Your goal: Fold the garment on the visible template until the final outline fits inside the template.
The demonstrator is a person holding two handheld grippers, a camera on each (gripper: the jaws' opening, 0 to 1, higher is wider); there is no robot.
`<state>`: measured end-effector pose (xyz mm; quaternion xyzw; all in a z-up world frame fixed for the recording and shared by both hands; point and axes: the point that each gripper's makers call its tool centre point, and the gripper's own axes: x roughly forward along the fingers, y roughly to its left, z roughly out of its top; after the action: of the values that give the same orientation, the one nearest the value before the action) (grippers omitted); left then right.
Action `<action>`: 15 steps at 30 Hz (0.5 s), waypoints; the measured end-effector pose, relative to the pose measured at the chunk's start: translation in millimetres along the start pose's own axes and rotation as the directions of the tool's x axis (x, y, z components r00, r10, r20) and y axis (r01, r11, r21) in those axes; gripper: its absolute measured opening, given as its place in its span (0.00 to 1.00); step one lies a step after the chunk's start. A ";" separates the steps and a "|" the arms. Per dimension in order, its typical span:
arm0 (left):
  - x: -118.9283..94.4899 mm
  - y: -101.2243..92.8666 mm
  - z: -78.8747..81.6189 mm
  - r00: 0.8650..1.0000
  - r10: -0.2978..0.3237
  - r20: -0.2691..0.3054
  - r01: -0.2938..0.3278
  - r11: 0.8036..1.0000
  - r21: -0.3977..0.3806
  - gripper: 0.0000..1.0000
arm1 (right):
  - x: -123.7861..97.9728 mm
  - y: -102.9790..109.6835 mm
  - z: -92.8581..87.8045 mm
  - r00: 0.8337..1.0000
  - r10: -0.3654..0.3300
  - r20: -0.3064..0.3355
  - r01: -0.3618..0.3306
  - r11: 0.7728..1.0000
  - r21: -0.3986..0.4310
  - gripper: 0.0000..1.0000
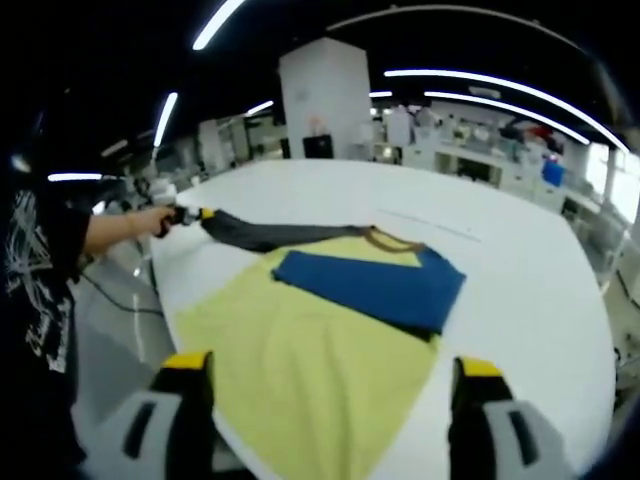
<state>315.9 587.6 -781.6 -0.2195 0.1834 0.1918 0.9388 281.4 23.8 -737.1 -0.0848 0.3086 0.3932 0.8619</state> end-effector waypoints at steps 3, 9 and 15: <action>-2.0 -12.6 3.0 0.999 -0.039 0.013 0.040 0.999 -0.011 0.00 | -0.1 0.1 0.4 1.000 0.001 0.002 -0.001 1.000 -0.001 0.99; 1.0 -28.3 -0.1 0.997 -0.074 -0.011 0.074 0.997 0.019 0.00 | -0.1 2.3 -1.2 1.000 0.001 0.000 -0.001 1.000 -0.004 0.99; 1.3 -48.3 3.5 0.993 -0.114 -0.016 0.114 0.992 0.054 0.00 | -1.1 5.7 -2.5 1.000 0.009 0.001 -0.009 1.000 -0.008 0.99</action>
<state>339.2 549.6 -762.7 -0.2052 0.1817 0.1314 0.9527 275.5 26.0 -737.9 -0.0865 0.3069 0.3983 0.8601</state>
